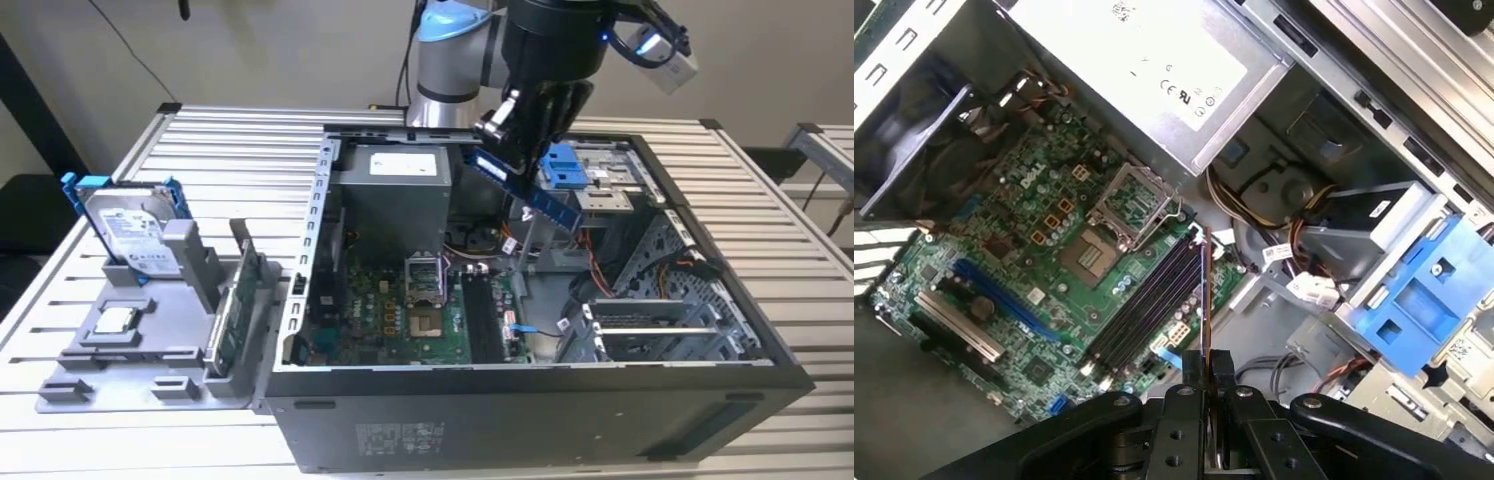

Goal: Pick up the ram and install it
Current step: 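Insert the ram into the slot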

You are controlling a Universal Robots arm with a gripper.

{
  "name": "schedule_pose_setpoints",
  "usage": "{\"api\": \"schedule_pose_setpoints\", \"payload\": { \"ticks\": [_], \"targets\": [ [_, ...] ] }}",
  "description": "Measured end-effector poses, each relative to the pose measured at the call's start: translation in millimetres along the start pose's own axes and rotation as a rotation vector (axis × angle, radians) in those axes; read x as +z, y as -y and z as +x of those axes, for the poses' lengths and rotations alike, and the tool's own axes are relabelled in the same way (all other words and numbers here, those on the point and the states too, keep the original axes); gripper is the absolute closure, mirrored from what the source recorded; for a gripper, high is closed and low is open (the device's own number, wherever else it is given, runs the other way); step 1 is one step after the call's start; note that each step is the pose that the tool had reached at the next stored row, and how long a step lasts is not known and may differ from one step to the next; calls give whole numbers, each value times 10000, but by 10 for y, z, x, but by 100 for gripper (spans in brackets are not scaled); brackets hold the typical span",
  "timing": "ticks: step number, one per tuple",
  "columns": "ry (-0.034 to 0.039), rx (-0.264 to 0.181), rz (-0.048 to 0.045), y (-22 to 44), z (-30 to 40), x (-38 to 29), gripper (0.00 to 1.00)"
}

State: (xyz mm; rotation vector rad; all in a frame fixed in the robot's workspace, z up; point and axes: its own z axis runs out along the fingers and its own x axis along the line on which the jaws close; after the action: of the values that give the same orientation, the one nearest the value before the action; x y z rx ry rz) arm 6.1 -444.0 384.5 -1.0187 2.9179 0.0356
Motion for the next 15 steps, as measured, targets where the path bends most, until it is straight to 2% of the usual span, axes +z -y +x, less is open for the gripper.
{"api": "schedule_pose_setpoints", "payload": {
  "ticks": [5, 15],
  "targets": [
    [2, 464, 26, 0, 0, 1, 86],
    [10, 1919, 106, 0, 0, 3, 86]
  ]
}}
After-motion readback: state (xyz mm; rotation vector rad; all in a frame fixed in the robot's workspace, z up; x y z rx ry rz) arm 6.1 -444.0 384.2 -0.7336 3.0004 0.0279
